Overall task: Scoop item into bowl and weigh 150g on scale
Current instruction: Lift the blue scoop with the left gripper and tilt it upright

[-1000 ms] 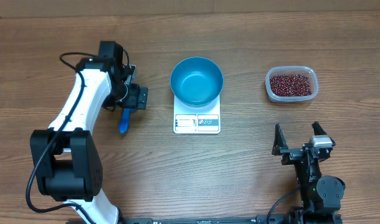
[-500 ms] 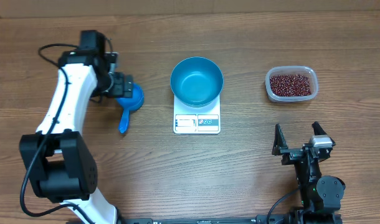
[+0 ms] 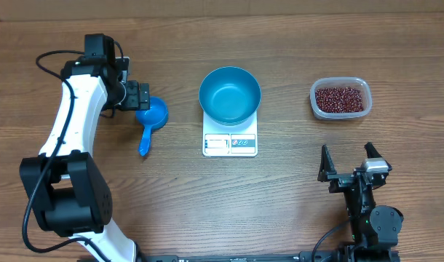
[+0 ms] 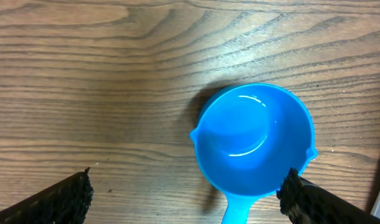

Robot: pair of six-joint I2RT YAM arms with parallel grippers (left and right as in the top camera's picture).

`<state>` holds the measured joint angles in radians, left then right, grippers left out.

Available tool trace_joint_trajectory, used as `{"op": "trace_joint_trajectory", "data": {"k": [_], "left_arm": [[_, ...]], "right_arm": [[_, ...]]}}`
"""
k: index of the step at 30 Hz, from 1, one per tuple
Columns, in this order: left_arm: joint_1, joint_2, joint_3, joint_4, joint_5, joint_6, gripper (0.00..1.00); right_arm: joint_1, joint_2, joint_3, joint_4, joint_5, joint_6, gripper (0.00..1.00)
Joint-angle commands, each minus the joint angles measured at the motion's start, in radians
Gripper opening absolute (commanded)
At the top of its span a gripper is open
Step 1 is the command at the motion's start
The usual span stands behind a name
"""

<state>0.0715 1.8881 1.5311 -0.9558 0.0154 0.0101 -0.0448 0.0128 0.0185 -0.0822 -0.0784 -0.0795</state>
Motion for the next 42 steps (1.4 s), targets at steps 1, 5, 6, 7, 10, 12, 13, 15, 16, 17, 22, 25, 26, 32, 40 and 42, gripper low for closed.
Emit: {"op": "trace_joint_trajectory", "data": {"k": [1, 5, 6, 7, 10, 12, 13, 15, 16, 17, 22, 25, 26, 32, 40, 42], "left_arm": [[-0.006, 0.058, 0.022, 0.001, 0.012, -0.007, 1.00], [-0.006, 0.111, 0.022, 0.000, 0.031, -0.006, 1.00], [-0.006, 0.123, 0.022, 0.004, 0.030, -0.006, 1.00], [-0.006, 0.134, 0.022, 0.008, 0.028, -0.004, 0.99], [-0.006, 0.156, 0.022, 0.019, 0.027, 0.013, 1.00], [-0.006, 0.168, 0.022, 0.024, 0.027, 0.013, 1.00], [-0.006, 0.175, 0.022, 0.027, 0.026, 0.013, 0.99], [-0.006, 0.189, 0.022, 0.034, 0.026, 0.013, 0.99], [-0.006, 0.200, 0.022, 0.037, 0.026, 0.013, 0.99], [-0.006, 0.207, 0.022, 0.037, 0.026, 0.013, 1.00], [-0.006, 0.244, 0.022, 0.037, 0.027, 0.012, 1.00], [-0.006, 0.248, 0.022, 0.039, 0.030, 0.013, 0.98], [-0.006, 0.248, 0.022, 0.042, 0.030, 0.013, 0.98], [-0.006, 0.248, 0.022, 0.054, 0.030, 0.013, 1.00], [-0.006, 0.248, 0.022, 0.056, 0.030, 0.013, 0.91], [-0.006, 0.248, 0.022, 0.057, 0.030, 0.013, 0.88]], "right_arm": [[0.004, -0.010, -0.011, 0.005, -0.002, -0.004, 1.00], [0.004, -0.010, -0.011, 0.005, -0.002, -0.004, 1.00], [0.004, -0.010, -0.011, 0.005, -0.002, -0.004, 1.00], [0.004, -0.010, -0.011, 0.005, -0.002, -0.004, 1.00], [0.004, -0.010, -0.011, 0.005, -0.002, -0.004, 1.00], [0.004, -0.010, -0.011, 0.005, -0.002, -0.003, 1.00], [0.004, -0.010, -0.011, 0.005, -0.002, -0.003, 1.00], [0.004, -0.010, -0.011, 0.005, -0.002, -0.003, 1.00], [0.004, -0.010, -0.011, 0.005, -0.002, -0.004, 1.00], [0.004, -0.010, -0.011, 0.005, -0.002, -0.003, 1.00], [0.004, -0.010, -0.011, 0.005, -0.002, -0.004, 1.00], [0.004, -0.010, -0.011, 0.005, -0.002, -0.003, 1.00], [0.004, -0.010, -0.011, 0.005, -0.002, -0.004, 1.00], [0.004, -0.010, -0.011, 0.005, -0.002, -0.003, 1.00], [0.004, -0.010, -0.011, 0.005, -0.002, -0.004, 1.00], [0.004, -0.010, -0.011, 0.005, -0.002, -0.004, 1.00]]}}
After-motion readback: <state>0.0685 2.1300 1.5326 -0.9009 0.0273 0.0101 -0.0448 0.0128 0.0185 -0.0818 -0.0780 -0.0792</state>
